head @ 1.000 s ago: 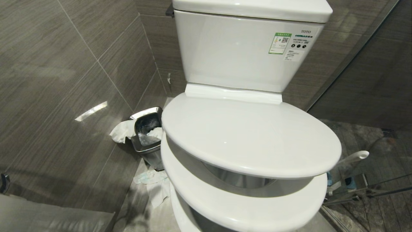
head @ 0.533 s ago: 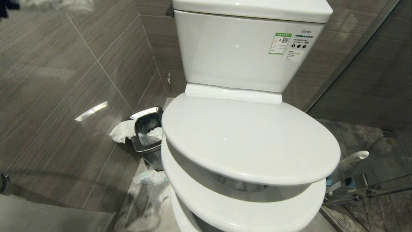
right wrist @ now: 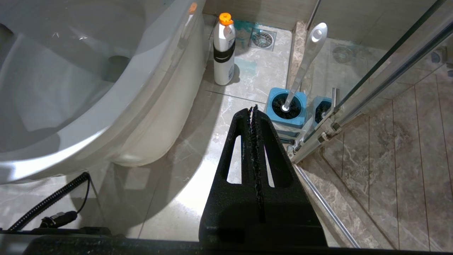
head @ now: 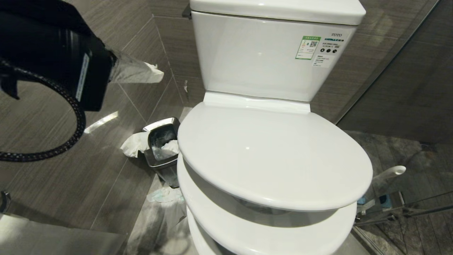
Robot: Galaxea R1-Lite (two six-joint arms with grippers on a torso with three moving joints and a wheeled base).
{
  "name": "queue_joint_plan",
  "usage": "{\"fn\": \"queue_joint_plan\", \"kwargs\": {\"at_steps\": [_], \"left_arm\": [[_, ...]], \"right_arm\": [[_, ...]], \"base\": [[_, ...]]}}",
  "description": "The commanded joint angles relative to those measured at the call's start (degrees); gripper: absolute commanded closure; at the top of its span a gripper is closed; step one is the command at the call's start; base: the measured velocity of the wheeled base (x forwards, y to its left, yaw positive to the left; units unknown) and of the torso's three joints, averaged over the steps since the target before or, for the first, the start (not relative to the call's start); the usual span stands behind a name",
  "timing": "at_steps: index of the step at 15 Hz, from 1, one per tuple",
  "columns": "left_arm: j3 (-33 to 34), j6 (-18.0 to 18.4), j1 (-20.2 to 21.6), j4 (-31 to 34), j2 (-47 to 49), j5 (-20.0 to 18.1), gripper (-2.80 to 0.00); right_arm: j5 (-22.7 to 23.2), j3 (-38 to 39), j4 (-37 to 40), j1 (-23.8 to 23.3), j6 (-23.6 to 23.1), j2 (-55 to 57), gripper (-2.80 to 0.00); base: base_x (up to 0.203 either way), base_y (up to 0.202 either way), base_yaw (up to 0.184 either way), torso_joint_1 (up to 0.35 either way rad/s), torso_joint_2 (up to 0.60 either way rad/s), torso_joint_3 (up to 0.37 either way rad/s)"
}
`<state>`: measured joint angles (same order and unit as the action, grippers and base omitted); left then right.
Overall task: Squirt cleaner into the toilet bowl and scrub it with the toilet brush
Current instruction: Close the toilet lid
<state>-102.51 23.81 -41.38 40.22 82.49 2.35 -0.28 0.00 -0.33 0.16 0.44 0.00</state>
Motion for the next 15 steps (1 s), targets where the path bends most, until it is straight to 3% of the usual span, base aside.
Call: {"fn": "queue_joint_plan", "kwargs": {"at_steps": [1, 7, 15], "left_arm": [[0.0, 1.0, -3.3, 0.3, 0.9, 1.3, 0.00], [5.8, 1.2, -12.2, 0.6, 1.9, 1.4, 0.00], [13.8, 3.0, -19.3, -2.8, 8.4, 1.1, 0.00]], "right_arm": [[0.0, 0.0, 0.0, 0.0, 0.0, 0.1, 0.00], [0.0, 0.0, 0.0, 0.0, 0.0, 0.1, 0.00], [0.0, 0.0, 0.0, 0.1, 0.0, 0.1, 0.00]], "base": [[0.000, 0.000, 0.000, 0.000, 0.00, 0.000], [0.000, 0.000, 0.000, 0.000, 0.00, 0.000], [0.000, 0.000, 0.000, 0.000, 0.00, 0.000]]}}
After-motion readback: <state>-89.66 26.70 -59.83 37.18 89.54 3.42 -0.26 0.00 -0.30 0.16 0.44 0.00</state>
